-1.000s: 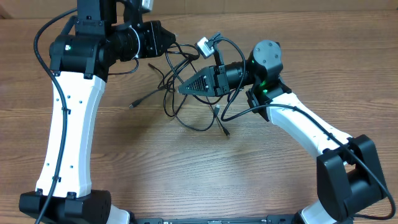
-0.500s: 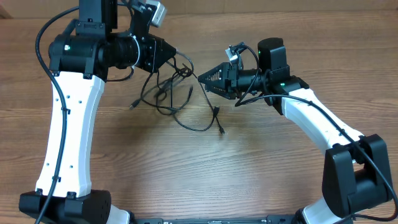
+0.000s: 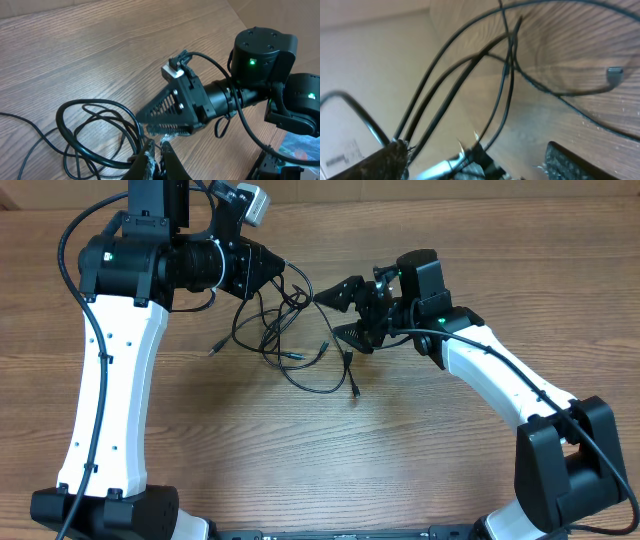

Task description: Untangle cables

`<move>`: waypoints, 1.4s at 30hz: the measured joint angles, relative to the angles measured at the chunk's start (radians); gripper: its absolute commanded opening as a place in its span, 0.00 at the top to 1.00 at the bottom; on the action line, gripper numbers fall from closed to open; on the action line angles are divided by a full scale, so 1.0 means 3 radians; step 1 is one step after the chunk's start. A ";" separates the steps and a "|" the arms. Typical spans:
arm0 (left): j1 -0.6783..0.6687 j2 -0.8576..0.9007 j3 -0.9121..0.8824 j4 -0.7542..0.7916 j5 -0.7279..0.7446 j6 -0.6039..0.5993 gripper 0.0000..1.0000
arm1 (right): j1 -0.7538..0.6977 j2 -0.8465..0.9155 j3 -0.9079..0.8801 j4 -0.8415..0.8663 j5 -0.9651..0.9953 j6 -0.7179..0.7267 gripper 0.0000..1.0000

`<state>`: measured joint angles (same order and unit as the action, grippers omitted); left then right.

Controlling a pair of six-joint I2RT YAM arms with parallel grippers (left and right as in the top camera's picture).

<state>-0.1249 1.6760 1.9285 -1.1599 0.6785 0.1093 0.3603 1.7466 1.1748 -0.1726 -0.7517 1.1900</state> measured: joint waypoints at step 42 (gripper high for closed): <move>-0.0891 0.1139 -0.0219 -0.0254 -0.1649 -0.0842 0.75 | -0.0362 0.0000 0.0001 -0.1902 0.1587 -0.1465 0.46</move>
<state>-0.3923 2.0178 1.8629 -1.2362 0.1837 -0.1432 0.2516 1.7466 1.1751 -0.7433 -0.2756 0.7506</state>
